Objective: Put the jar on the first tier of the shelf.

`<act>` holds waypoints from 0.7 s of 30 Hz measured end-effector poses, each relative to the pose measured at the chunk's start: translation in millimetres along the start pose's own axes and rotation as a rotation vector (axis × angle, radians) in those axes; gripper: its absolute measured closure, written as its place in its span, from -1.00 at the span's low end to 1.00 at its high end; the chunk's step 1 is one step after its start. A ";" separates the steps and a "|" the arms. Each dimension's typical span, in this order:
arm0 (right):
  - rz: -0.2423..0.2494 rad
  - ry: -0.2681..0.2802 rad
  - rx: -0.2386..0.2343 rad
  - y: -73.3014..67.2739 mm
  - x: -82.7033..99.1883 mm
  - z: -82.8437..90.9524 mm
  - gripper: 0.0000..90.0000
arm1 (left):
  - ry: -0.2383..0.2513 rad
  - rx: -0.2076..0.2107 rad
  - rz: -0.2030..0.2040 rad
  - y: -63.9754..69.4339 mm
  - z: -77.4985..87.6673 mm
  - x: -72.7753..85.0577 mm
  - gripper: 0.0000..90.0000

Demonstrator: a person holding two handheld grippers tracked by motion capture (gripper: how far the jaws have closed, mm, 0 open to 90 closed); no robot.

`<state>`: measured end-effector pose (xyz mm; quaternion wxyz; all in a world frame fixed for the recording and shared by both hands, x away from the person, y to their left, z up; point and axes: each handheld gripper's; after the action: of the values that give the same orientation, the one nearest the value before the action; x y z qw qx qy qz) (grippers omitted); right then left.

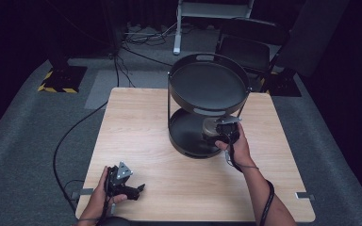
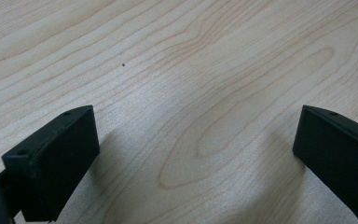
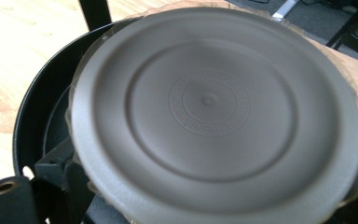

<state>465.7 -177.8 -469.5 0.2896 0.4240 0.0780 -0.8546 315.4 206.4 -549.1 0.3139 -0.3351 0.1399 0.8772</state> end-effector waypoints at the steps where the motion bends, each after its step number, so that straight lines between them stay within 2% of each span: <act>1: -0.005 -0.002 -0.004 -0.1 1.0 -0.3 -0.80 | 0.000 0.000 0.001 0.1 0.0 0.0 -1.00; 12: 0.003 -0.021 -0.010 -15.4 10.9 -12.0 -0.80 | -0.002 0.002 -0.002 0.0 0.1 0.0 -1.00; 21: -0.013 -0.032 -0.022 -20.1 18.9 -20.3 -0.80 | -0.001 0.003 -0.001 0.2 0.1 0.1 -1.00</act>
<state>459.3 -161.7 -499.1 0.2896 0.4068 0.0854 -0.8622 315.2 206.4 -549.0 0.3147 -0.3346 0.1408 0.8770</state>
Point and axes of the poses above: each handheld gripper's, and its own axes: z roughly backward along the jaws, x roughly out of its underside, y roughly to its right, and after that the axes turned 2 degrees about x, right-handed
